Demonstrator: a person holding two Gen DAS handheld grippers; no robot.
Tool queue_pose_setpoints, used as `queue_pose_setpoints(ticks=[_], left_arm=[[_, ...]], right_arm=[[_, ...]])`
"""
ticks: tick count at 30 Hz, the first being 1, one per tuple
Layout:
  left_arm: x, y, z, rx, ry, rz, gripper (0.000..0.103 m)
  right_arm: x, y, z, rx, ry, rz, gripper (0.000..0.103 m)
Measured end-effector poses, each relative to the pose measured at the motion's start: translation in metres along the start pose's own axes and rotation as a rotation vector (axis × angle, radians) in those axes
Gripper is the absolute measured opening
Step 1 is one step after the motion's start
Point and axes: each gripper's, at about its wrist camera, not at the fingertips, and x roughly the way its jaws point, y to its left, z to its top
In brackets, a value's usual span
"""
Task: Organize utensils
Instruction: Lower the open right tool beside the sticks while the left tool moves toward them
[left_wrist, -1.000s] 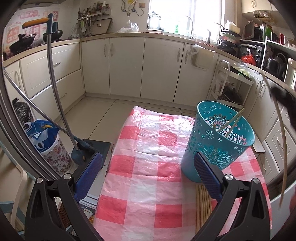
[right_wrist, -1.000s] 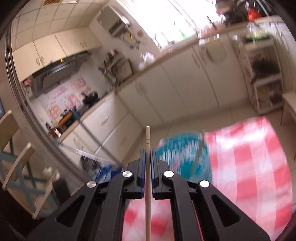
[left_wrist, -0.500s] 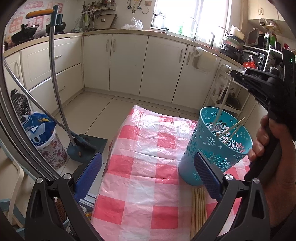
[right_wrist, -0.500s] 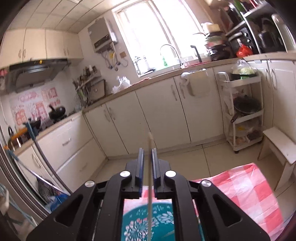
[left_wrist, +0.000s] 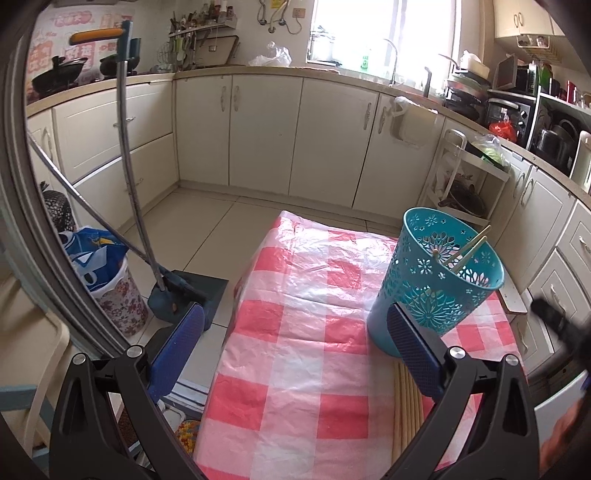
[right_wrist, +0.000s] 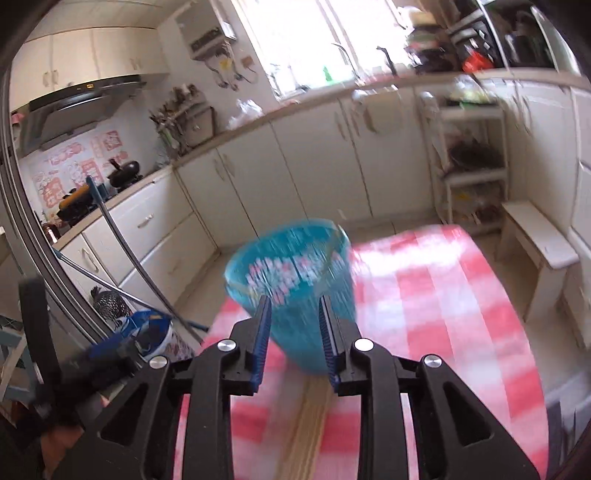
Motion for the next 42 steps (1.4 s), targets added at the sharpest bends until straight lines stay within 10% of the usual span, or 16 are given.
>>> queue_pose_setpoints(ticks=[29,42], left_arm=[[-0.003,-0.035,-0.024,0.130,-0.002,-0.007,0.095],[0.012,-0.015,-0.022,0.067,0.064,0.021,0.095]], right_arm=[[0.016,-0.003,-0.037,-0.096,0.111,-0.051,0.028],[0.086,-0.007,-0.083,-0.110,0.425,-0.095,0.027]])
